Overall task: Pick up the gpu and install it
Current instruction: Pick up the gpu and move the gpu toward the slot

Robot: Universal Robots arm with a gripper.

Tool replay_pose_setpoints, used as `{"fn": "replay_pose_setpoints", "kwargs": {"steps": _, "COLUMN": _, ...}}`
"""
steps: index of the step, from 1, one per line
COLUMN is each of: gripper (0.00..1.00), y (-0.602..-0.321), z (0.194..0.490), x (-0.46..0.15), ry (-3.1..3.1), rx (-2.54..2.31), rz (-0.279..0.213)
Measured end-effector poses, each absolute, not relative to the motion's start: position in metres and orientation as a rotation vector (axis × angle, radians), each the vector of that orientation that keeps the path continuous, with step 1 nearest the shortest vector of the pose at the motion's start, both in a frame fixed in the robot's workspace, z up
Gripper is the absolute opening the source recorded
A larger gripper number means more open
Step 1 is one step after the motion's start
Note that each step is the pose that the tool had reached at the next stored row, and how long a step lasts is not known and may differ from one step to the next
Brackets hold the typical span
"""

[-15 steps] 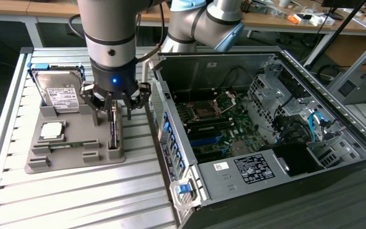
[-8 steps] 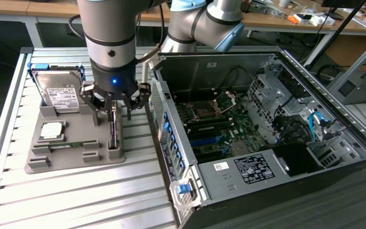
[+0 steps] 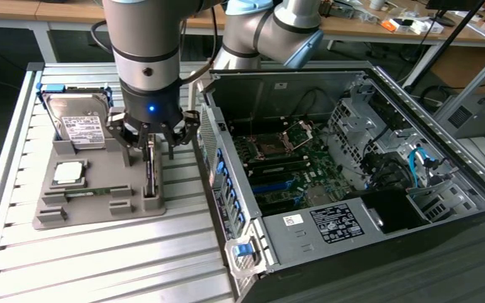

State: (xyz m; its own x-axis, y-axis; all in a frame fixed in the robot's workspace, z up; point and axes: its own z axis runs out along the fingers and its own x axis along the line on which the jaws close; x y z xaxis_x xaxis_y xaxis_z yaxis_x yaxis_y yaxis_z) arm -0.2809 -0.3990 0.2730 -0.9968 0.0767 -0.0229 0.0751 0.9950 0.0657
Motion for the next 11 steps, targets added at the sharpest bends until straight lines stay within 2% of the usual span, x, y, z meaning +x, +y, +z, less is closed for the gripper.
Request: {"fn": "replay_pose_setpoints", "kwargs": {"steps": 11, "gripper": 0.48, "y": -0.3990, "z": 0.2706, "x": -0.2826, "ry": 3.112, "rx": 0.118, "rz": 0.101}}
